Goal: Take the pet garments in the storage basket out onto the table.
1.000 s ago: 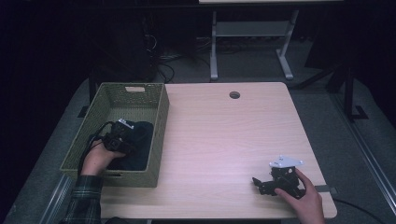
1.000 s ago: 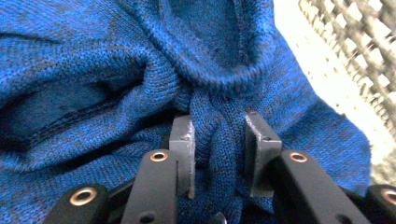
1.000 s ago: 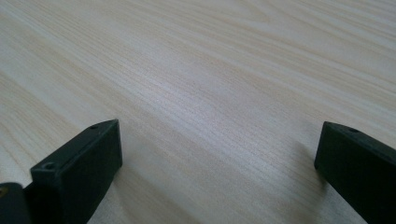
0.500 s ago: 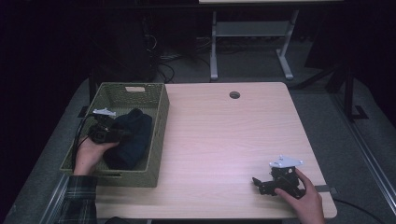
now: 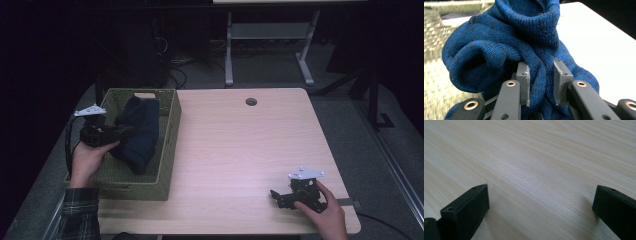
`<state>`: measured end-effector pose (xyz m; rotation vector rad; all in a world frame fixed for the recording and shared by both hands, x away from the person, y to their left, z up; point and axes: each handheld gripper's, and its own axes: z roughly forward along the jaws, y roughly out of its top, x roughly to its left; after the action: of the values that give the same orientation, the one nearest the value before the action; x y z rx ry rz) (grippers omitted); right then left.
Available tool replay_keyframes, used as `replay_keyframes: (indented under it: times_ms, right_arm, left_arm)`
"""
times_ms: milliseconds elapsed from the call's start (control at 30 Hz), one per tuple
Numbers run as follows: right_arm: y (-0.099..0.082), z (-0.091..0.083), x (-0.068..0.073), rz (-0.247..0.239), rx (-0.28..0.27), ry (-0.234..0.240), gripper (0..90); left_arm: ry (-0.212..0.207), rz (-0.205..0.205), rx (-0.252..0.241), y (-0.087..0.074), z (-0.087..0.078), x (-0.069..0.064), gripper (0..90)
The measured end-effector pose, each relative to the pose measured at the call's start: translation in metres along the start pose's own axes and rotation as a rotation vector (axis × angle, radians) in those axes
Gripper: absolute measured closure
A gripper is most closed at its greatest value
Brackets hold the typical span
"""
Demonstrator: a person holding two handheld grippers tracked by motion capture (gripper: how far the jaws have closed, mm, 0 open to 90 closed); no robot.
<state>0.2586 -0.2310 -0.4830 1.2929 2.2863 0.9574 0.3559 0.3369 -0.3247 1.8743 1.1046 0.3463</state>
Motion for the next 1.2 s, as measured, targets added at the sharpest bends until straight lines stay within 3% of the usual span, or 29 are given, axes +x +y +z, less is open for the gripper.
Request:
replay_keyframes:
  times_ms: [300,633,967,1200]
  right_arm:
    - [0.000,0.000,0.000,0.001,-0.001,0.000,0.5]
    - [0.000,0.000,0.000,0.001,0.000,0.000,0.5]
    - [0.000,0.000,-0.001,0.002,0.000,-0.002,0.5]
    - [0.001,0.000,-0.001,0.001,0.000,-0.002,0.5]
  left_arm:
    - [-0.043,0.051,-0.087,0.025,-0.008,-0.017,70.4]
    - [-0.096,0.074,-0.198,0.049,-0.013,-0.036,70.4]
    - [-0.160,0.133,-0.264,0.066,-0.020,-0.064,70.5]
    - [-0.198,0.174,-0.284,0.076,-0.012,-0.086,70.5]
